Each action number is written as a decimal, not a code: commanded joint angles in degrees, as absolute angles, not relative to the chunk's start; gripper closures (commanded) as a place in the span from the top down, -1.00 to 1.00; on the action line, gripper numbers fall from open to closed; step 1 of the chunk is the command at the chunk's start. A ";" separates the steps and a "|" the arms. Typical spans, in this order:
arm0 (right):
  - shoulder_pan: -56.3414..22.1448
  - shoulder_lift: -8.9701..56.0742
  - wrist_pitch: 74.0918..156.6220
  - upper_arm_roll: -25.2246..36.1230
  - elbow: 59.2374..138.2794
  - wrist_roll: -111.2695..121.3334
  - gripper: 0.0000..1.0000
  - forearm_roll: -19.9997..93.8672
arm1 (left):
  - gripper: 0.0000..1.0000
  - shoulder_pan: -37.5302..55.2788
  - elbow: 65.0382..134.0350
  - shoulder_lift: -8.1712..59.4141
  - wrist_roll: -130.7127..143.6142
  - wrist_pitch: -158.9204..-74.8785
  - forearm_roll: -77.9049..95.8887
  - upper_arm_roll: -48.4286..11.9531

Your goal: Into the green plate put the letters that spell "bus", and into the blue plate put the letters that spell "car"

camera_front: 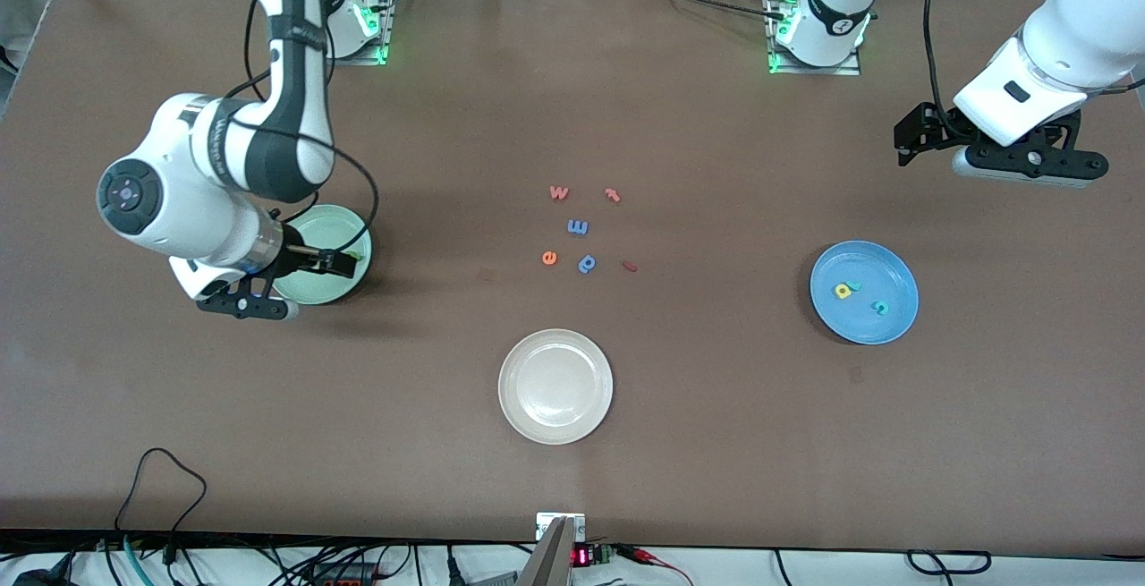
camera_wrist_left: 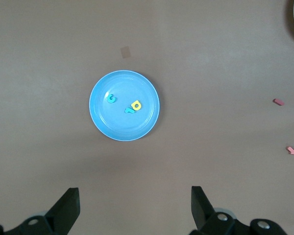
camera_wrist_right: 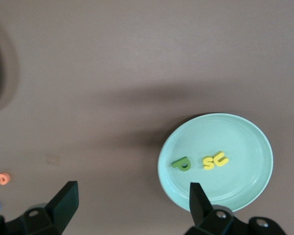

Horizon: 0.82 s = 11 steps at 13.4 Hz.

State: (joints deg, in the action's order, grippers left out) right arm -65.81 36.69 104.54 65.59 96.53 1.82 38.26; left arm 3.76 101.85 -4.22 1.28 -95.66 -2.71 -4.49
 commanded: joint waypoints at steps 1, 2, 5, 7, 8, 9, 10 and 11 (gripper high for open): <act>-69.51 37.79 100.47 71.62 93.70 0.53 1.00 38.23 | 1.00 3.87 101.16 -4.57 1.32 -94.57 -3.69 -4.57; -69.35 37.44 99.94 71.80 92.65 0.27 1.00 38.06 | 1.00 3.78 101.16 -4.57 1.32 -94.57 -3.69 -4.57; -68.64 36.65 97.04 73.56 90.10 0.09 1.00 37.97 | 1.00 3.78 101.16 -4.57 1.32 -94.57 -3.69 -4.57; -66.99 36.39 94.50 72.52 87.21 -0.09 1.00 35.96 | 1.00 3.78 101.16 -4.57 1.32 -94.57 -3.69 -4.57; -64.01 36.04 91.52 70.16 83.79 -0.70 1.00 34.21 | 1.00 3.78 101.16 -4.57 1.32 -94.57 -3.69 -4.57; -60.16 35.43 88.45 67.61 79.84 -0.96 1.00 32.01 | 1.00 3.78 101.16 -4.57 1.32 -94.57 -3.69 -4.57; -57.16 34.90 85.81 65.41 76.50 -0.88 1.00 30.43 | 1.00 3.78 101.16 -4.57 1.32 -94.57 -3.69 -4.57; -54.95 33.85 84.30 64.09 74.64 -0.88 1.00 28.32 | 1.00 3.78 101.16 -4.57 1.32 -94.57 -3.69 -4.57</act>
